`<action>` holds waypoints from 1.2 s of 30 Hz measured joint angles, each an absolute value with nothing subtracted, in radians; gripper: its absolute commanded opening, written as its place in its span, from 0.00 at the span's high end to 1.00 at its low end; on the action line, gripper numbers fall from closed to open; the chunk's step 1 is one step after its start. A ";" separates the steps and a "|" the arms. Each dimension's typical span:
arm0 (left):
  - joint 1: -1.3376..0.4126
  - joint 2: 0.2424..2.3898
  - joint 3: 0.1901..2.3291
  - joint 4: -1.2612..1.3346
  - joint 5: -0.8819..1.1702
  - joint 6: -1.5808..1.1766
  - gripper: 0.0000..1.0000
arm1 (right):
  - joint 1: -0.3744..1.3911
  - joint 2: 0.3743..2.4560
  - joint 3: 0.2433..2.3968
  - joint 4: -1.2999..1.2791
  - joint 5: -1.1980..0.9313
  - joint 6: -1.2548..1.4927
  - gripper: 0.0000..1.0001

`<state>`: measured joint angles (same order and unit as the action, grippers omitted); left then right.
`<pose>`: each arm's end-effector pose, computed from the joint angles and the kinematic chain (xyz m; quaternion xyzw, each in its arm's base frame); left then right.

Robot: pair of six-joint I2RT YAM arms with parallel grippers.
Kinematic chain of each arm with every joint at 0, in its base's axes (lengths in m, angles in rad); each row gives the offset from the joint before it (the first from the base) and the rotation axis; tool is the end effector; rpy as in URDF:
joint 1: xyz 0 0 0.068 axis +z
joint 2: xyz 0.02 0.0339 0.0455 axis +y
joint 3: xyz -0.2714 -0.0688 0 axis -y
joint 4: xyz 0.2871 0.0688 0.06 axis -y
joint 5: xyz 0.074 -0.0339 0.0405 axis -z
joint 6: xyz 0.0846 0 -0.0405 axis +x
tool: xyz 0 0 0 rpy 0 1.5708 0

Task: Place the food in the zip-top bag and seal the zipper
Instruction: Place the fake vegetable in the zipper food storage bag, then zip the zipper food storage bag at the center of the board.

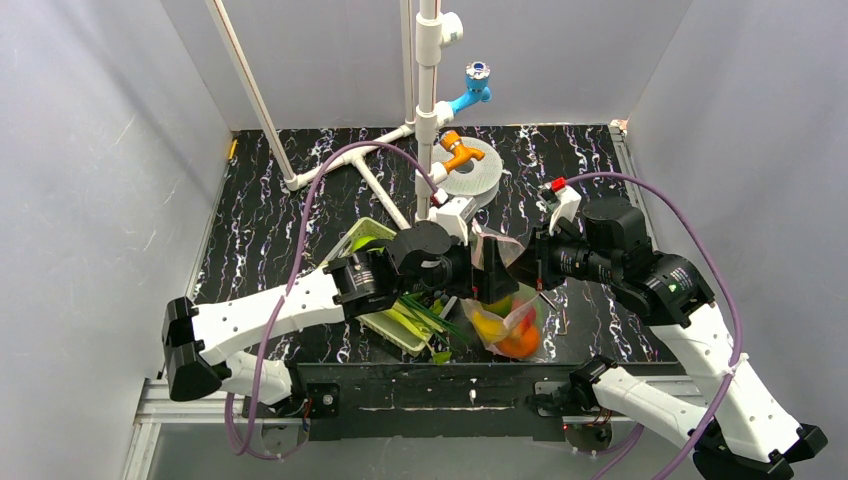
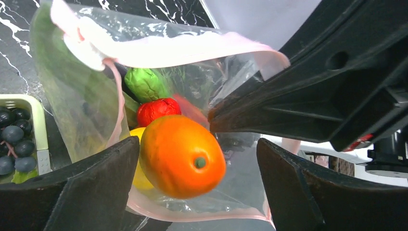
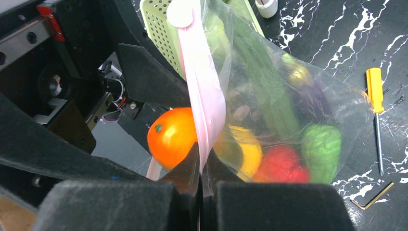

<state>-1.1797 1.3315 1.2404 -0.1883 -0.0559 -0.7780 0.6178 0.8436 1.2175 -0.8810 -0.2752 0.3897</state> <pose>0.1566 -0.3674 0.3671 0.1428 0.7857 -0.4867 0.3542 0.1667 0.1466 0.4015 -0.1663 0.8403 0.3460 0.3829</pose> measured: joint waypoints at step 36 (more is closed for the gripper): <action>-1.180 1.329 1.252 -0.326 -0.109 -0.752 0.91 | 0.618 0.890 1.217 -0.879 -0.325 0.386 0.99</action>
